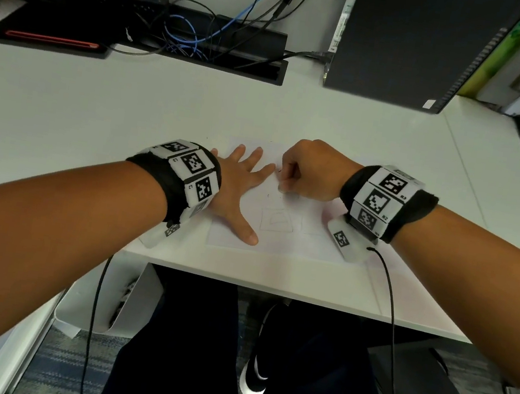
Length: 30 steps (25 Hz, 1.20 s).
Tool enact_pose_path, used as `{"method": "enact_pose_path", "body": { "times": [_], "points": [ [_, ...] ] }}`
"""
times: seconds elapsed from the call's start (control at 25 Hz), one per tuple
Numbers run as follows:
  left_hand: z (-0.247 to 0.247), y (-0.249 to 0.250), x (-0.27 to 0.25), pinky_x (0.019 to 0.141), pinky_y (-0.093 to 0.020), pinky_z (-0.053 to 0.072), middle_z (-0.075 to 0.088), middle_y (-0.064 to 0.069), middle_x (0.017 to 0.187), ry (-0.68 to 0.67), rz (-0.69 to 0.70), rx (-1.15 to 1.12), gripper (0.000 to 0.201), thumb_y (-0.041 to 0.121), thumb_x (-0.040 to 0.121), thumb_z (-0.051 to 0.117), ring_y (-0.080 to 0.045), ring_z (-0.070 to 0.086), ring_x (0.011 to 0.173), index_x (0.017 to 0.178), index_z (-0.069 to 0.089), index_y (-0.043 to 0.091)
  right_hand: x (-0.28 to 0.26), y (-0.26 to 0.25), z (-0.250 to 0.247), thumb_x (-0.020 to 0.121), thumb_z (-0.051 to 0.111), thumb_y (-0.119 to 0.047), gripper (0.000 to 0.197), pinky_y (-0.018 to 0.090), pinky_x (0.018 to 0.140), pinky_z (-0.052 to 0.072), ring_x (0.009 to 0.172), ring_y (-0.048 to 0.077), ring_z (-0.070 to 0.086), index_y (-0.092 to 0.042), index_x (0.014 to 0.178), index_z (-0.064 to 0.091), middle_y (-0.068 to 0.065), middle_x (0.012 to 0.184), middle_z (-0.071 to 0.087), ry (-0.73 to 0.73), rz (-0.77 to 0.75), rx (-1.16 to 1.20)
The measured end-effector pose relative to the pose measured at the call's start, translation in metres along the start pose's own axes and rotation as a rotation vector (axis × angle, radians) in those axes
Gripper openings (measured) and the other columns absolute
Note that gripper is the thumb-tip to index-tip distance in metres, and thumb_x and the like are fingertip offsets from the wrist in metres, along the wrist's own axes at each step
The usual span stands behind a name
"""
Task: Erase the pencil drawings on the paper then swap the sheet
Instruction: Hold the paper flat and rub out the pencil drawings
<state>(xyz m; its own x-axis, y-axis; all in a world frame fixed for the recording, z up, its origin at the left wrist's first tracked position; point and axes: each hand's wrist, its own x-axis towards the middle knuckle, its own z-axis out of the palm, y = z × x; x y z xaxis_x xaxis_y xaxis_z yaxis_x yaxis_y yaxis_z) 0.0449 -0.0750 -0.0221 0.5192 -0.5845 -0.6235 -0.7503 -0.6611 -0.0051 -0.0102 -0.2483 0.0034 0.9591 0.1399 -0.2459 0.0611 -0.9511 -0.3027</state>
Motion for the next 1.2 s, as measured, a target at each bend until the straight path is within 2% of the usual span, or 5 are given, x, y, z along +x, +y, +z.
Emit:
{"method": "enact_pose_path", "body": {
  "times": [0.16,0.36,0.84,1.0,1.2],
  "points": [
    [-0.005,0.000,0.005,0.115,-0.065,0.004,-0.035,0.001,0.157,-0.006,0.003,0.007,0.142,0.092,0.047,0.061,-0.029,-0.025,0.146,0.150,-0.022,0.040,-0.015,-0.018,0.016,0.085,0.073,-0.019,0.016,0.003,0.054,0.039,0.053,-0.009,0.055,-0.019,0.071,0.065,-0.016,0.058,0.058,-0.125,-0.131,0.078],
    [-0.005,0.000,0.007,0.115,-0.066,0.006,-0.037,0.000,0.156,-0.015,-0.001,0.045,0.144,0.094,0.043,0.059,-0.030,-0.026,0.146,0.148,-0.026,0.041,-0.008,-0.013,0.007,0.085,0.073,-0.019,0.014,0.019,0.064,0.042,0.061,0.002,0.056,-0.019,0.072,0.067,-0.010,0.066,0.064,-0.083,-0.076,0.058],
    [-0.002,-0.003,0.010,0.114,-0.068,0.007,-0.038,-0.001,0.155,-0.011,0.021,0.021,0.137,0.094,0.043,0.060,-0.031,-0.029,0.144,0.152,-0.007,0.045,-0.018,-0.029,0.014,0.085,0.073,-0.021,0.011,0.014,0.061,0.040,0.062,0.001,0.055,-0.015,0.076,0.070,-0.011,0.066,0.062,-0.237,-0.205,-0.012],
    [-0.004,0.000,0.009,0.114,-0.067,0.006,-0.038,0.000,0.155,-0.018,0.003,0.032,0.143,0.093,0.043,0.061,-0.030,-0.028,0.145,0.148,-0.022,0.044,-0.006,-0.019,0.003,0.085,0.074,-0.022,0.015,0.022,0.067,0.043,0.063,0.005,0.058,-0.019,0.071,0.068,-0.008,0.068,0.066,-0.143,-0.102,-0.007],
    [-0.001,-0.005,0.013,0.113,-0.069,0.007,-0.039,-0.001,0.155,-0.014,0.020,0.024,0.145,0.096,0.038,0.058,-0.031,-0.030,0.144,0.149,-0.019,0.045,-0.017,-0.032,0.013,0.086,0.072,-0.022,0.011,0.014,0.060,0.039,0.063,0.004,0.057,-0.014,0.078,0.071,-0.008,0.070,0.065,-0.249,-0.216,-0.048]
  ]
}}
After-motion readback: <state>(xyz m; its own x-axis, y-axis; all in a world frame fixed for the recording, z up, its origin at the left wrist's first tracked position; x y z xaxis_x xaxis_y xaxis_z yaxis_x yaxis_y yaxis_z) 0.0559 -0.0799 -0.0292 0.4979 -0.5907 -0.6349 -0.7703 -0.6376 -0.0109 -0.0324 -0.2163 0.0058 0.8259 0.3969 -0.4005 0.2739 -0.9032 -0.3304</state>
